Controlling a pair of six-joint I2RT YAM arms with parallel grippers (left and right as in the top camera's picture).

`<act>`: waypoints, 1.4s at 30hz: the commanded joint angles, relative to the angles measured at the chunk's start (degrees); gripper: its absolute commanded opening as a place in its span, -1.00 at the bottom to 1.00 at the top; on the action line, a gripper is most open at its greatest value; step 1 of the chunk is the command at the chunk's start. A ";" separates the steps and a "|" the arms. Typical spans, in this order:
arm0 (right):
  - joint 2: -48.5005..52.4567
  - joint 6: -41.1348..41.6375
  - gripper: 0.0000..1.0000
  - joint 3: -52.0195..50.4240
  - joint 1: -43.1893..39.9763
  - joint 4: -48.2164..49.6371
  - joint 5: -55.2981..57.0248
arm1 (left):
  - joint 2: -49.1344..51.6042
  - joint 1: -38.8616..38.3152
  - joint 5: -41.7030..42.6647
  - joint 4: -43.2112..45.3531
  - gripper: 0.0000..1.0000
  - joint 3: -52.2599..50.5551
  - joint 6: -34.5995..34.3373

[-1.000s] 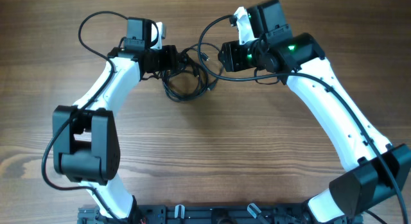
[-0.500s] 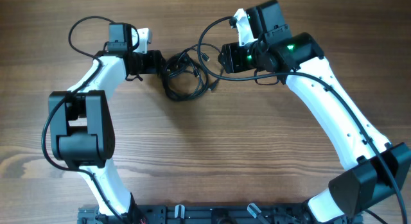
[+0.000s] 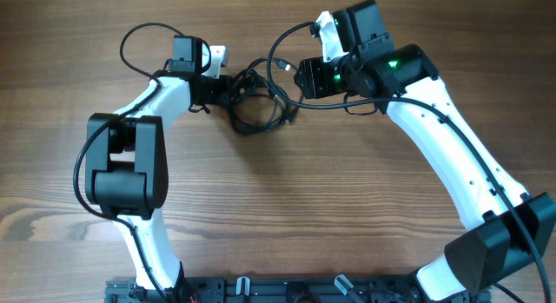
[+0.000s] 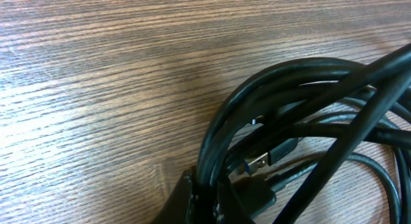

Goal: Untangle cables

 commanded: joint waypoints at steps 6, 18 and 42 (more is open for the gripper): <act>0.81 -7.56 0.09 2.19 0.20 5.99 -12.39 | -21.77 -1.79 10.40 -2.01 -0.92 2.58 -4.04; -6.34 3.06 0.01 11.74 0.20 -6.16 -6.62 | -28.94 -3.28 11.17 -7.34 -0.92 2.54 -24.48; 10.32 24.83 -0.54 10.86 6.54 4.48 6.69 | -28.94 -7.21 23.34 -6.78 -0.92 2.56 -44.74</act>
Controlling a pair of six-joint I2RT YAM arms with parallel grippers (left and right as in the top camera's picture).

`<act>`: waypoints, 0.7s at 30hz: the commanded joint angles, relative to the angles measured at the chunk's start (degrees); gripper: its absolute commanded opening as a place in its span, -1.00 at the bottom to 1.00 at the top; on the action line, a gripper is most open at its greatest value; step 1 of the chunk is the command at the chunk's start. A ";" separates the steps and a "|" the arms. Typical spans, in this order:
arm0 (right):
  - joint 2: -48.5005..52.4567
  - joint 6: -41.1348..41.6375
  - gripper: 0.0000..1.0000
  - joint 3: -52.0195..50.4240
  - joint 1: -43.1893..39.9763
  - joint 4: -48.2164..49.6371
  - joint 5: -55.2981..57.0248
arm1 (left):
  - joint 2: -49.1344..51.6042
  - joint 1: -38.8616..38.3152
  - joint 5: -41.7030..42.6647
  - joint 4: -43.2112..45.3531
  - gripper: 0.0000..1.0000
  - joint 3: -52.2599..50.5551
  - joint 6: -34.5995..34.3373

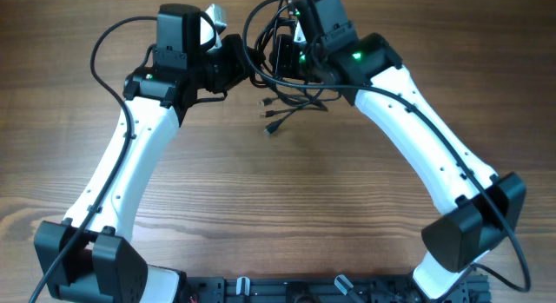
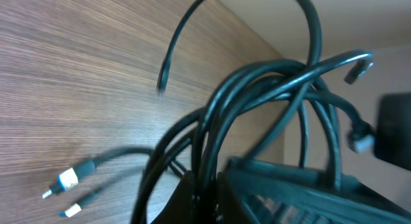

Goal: Untangle cables

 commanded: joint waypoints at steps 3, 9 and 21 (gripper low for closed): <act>3.32 1.05 -0.91 -0.02 0.02 0.70 1.60 | -0.13 -0.13 12.39 3.34 -0.92 0.09 -3.08; -1.01 -6.93 -0.91 -0.02 -4.68 -11.34 1.64 | -0.13 7.48 1.20 3.76 -0.92 0.09 -2.95; -15.08 -30.05 -0.91 -0.02 -20.24 -25.09 -4.98 | -0.13 12.90 -26.82 -4.44 -0.92 0.07 5.16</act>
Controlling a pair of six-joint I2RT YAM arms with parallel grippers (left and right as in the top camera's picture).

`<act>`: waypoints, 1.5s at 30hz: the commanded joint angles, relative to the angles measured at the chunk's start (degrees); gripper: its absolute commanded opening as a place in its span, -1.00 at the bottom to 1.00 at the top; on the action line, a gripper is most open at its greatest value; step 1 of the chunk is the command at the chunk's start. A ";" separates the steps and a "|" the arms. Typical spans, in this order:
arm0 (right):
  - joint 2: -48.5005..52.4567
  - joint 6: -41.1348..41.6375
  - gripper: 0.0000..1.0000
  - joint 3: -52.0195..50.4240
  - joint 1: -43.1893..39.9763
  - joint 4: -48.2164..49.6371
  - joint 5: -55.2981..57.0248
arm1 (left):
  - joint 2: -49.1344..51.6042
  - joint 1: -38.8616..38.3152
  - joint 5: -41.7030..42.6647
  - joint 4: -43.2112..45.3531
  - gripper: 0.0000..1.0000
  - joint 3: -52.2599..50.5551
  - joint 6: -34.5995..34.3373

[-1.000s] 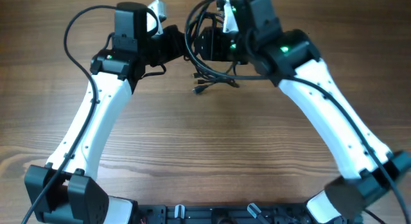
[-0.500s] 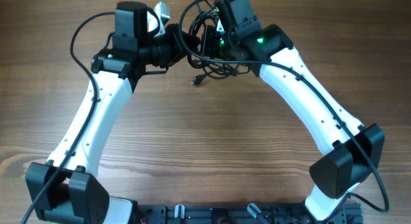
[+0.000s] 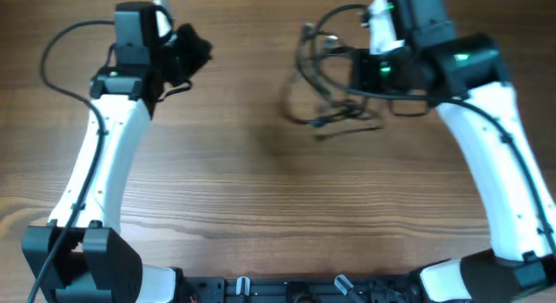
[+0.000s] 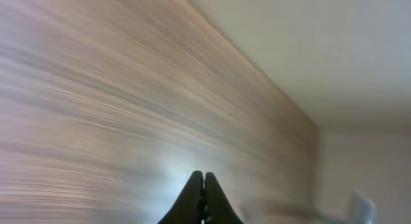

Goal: Untangle cables

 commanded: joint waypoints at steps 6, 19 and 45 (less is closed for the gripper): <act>-0.85 -13.60 -0.92 0.00 -13.33 4.07 -24.50 | -0.31 3.93 -13.97 -7.17 -0.92 -0.04 9.49; 1.84 -5.95 -0.91 -0.07 -3.37 8.35 -20.81 | -0.24 -11.98 11.76 -1.68 -0.25 -0.04 5.68; 4.46 13.55 -0.91 -6.36 -0.33 6.25 24.83 | 9.46 -14.58 -3.30 3.15 -0.92 -0.04 1.88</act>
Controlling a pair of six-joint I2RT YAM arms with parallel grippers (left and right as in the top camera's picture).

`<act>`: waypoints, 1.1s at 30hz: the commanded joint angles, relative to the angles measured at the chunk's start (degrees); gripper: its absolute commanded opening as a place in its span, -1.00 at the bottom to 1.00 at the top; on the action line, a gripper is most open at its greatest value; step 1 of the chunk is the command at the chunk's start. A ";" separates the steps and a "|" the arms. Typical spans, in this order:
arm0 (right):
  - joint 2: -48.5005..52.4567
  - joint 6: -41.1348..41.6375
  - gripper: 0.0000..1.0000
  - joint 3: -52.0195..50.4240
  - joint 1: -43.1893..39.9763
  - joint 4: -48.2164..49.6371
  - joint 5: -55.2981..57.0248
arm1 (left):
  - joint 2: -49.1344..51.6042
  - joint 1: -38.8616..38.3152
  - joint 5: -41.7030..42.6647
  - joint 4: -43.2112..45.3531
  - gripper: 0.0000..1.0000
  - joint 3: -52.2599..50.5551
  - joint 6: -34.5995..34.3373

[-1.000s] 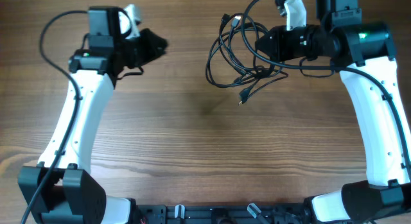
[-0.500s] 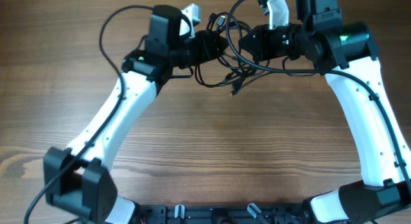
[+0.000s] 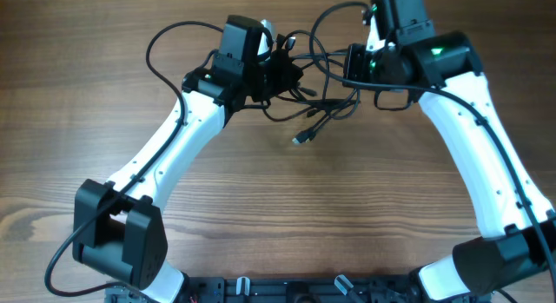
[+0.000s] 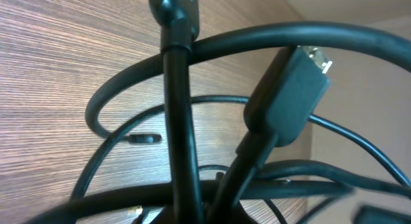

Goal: Untangle cables

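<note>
A tangle of black cables (image 3: 323, 96) hangs between my two grippers over the far middle of the wooden table (image 3: 261, 207). Two loose plug ends (image 3: 301, 138) trail down from it towards the table's middle. My left gripper (image 3: 285, 77) is pushed into the tangle's left side. In the left wrist view a thick cable (image 4: 181, 121) and a USB plug (image 4: 289, 99) cross right over its jaws and hide them. My right gripper (image 3: 352, 64) is shut on the tangle's right side, with loops rising above it.
My left arm's own black lead (image 3: 161, 47) loops out at the far left. The table's far edge and a pale wall (image 4: 366, 18) lie just beyond the tangle. A black rail (image 3: 287, 290) runs along the near edge.
My left gripper was shut on nothing at the far left, away from the cables. It is now back in the tangle at the centre. The right gripper still holds the bundle, in much the same place.
Both grippers met at the tangle lying on the far table, the left shut on it. Then both held it raised, plug ends dangling. Then the left stood empty far to the left while the right kept the bundle. Now the left is in the bundle again.
</note>
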 commanded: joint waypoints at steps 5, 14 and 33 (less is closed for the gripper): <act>5.33 -0.94 -0.91 -1.33 -2.49 -1.27 9.75 | 1.31 8.74 5.64 -2.27 -0.92 -0.42 12.46; 5.68 -14.01 -0.84 -1.27 -2.29 4.92 -25.79 | 0.96 12.55 36.70 6.40 -0.76 -0.44 21.81; -0.98 -1.73 -0.16 -1.05 8.02 7.91 -7.19 | 0.98 6.34 4.94 -7.30 -0.92 -0.44 4.94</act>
